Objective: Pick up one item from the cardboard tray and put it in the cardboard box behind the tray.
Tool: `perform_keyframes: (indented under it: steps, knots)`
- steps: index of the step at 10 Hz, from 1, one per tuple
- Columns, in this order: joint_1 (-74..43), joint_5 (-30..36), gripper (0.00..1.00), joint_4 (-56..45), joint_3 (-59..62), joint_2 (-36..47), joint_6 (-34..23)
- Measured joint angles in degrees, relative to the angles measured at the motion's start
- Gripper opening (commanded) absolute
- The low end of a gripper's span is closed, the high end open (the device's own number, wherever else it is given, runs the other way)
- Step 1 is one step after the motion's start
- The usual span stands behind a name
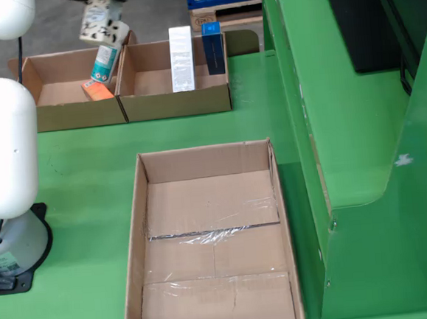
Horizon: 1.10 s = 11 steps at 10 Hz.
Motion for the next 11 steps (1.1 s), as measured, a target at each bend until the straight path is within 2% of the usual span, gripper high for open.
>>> perform_keyframes:
  steps: [5, 9, 11]
  knots:
    - [13.5, 3.2, 0.00, -6.9, 0.0, 2.8, 0.4]
    - [22.2, 3.8, 0.00, -7.4, 0.0, 2.9, 0.4]
    - [24.0, -1.3, 0.00, -7.6, 0.0, 2.8, 0.4]
